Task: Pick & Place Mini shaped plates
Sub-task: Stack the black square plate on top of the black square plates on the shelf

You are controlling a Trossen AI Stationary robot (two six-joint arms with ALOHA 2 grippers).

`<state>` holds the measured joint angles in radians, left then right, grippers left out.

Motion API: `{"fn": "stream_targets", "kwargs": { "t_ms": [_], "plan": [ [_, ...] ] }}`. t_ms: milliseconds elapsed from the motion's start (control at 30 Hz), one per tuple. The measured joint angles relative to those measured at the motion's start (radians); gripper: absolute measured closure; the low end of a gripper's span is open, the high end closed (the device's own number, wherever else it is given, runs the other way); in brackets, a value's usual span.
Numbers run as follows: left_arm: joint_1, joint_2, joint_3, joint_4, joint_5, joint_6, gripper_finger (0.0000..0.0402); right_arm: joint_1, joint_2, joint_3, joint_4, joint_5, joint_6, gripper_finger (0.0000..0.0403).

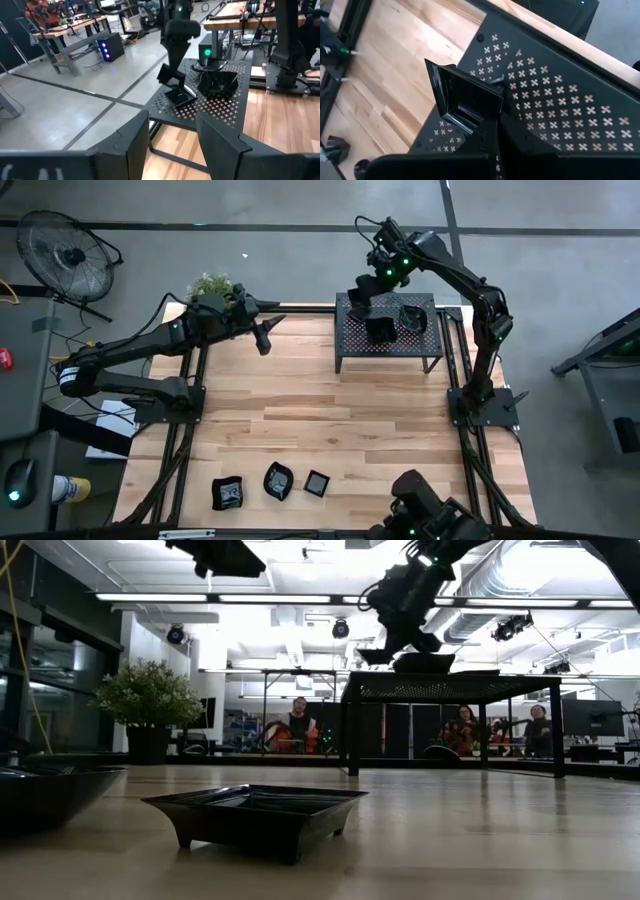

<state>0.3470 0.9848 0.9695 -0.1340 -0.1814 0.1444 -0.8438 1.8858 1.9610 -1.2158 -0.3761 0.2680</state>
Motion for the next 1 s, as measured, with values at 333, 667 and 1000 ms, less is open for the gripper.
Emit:
{"fn": "stream_targets", "kwargs": {
  "t_ms": [333, 667, 1000],
  "plan": [
    [0.0, 0.0, 0.0, -0.013, 0.033, -0.013, 0.024, 0.007, 0.0, 0.0, -0.012, 0.024, 0.126, 0.0403],
    [0.0, 0.0, 0.0, -0.026, 0.044, -0.047, 0.024, 0.028, -0.009, 0.0, -0.012, 0.088, 0.309, 0.0403],
    [0.0, 0.0, 0.0, -0.026, 0.044, -0.032, 0.024, 0.082, -0.046, 0.0, -0.054, 0.146, 0.51, 0.0403]
  ]
}}
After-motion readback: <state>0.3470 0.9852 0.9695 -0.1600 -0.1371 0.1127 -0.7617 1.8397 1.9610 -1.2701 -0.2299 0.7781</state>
